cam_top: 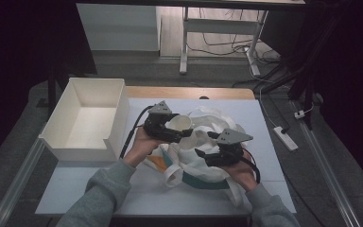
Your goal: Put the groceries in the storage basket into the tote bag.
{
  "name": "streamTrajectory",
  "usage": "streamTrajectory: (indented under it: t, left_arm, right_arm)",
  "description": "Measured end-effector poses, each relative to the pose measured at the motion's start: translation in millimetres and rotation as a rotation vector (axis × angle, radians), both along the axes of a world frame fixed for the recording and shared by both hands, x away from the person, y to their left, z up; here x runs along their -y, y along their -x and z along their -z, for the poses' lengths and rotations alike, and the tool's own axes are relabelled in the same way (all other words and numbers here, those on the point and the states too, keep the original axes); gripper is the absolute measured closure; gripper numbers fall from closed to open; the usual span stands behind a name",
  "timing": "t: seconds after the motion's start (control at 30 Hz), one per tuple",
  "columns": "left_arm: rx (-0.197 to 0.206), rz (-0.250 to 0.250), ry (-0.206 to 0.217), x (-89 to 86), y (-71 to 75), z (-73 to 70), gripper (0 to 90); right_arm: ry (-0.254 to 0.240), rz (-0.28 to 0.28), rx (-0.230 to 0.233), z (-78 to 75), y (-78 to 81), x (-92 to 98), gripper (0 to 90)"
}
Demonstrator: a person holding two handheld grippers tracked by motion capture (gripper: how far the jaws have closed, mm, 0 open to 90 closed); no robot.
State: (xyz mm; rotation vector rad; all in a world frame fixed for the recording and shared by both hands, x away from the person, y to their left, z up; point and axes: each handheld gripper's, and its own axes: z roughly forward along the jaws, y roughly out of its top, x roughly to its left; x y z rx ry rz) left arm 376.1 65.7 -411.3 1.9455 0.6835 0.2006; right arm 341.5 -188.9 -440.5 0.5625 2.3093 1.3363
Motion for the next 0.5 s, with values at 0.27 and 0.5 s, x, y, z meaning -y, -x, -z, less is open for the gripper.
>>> streamTrajectory:
  t: [0.27, 0.5]
  left_arm:
    - [-0.011, 0.031, -0.024, 15.3, 0.7, 6.9, 19.2]
    - [-0.006, 0.063, -0.034, 26.2, 5.6, 7.4, 19.2]
  right_arm:
    - [0.000, -0.007, 0.014, -1.2, 0.1, -13.3, 20.1]
    - [0.015, 0.002, 0.010, 0.8, -1.0, -23.1, 19.0]
